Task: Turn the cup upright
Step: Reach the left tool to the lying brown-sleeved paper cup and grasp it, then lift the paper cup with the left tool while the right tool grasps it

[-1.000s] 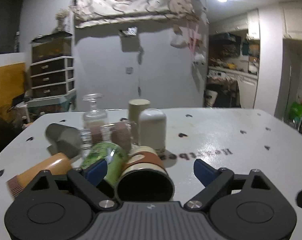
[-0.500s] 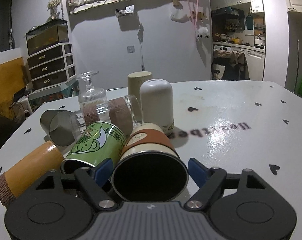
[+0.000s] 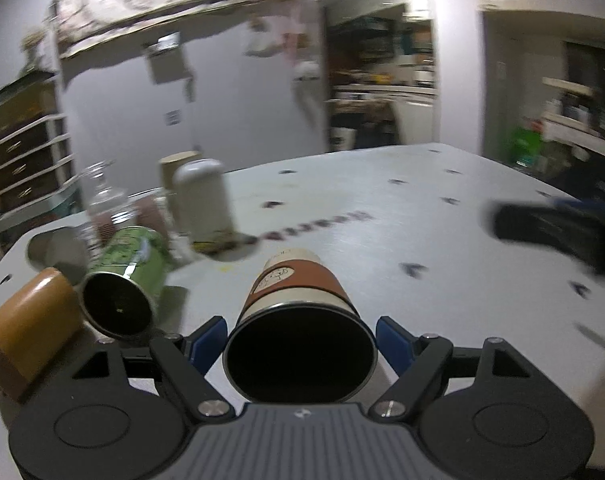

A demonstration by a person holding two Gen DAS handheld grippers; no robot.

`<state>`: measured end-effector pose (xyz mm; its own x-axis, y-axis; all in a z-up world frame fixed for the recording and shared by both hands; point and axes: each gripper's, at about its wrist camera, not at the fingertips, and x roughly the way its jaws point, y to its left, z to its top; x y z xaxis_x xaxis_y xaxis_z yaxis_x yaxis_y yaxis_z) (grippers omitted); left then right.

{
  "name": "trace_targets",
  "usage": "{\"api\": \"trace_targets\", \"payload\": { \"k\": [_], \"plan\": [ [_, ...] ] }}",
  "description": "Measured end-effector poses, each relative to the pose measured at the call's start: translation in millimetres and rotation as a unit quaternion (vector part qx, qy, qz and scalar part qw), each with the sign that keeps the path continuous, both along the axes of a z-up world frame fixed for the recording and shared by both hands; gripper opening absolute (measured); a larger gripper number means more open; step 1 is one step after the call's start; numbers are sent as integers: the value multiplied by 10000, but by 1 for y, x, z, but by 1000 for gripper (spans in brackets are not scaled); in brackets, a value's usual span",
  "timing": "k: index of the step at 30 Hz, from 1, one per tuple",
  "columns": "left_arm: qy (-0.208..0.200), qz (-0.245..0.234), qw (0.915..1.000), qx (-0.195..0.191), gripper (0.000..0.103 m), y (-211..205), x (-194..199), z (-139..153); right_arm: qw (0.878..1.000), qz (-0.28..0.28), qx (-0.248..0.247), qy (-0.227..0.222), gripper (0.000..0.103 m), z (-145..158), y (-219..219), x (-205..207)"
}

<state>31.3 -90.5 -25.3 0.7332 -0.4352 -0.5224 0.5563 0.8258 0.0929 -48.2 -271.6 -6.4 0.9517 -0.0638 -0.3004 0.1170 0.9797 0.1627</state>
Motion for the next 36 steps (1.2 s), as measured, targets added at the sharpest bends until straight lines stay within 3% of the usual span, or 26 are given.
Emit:
{"api": "trace_targets", "payload": {
  "k": [7,10,17,23,30,36],
  "plan": [
    [-151,-745,9971,42,81,-4,-54,-5,9998,-71,139,101,103,0,-7,1],
    [-207,-812,9964,86,82,-6,-59,-6,9992,46,289,273,103,-3,-9,11],
    [-113,-712,9973,110,91,-6,-55,-10,9891,605,684,1155,103,-11,-11,77],
    [-9,-573,9983,133,92,0,-56,-18,9700,1155,727,2010,101,-27,1,124],
    [109,-69,9999,-7,91,25,-42,-22,9694,968,396,2219,100,-36,-9,115],
    [220,307,9992,-160,91,34,-22,-26,9666,859,503,2363,100,-38,-33,84]
  ]
}}
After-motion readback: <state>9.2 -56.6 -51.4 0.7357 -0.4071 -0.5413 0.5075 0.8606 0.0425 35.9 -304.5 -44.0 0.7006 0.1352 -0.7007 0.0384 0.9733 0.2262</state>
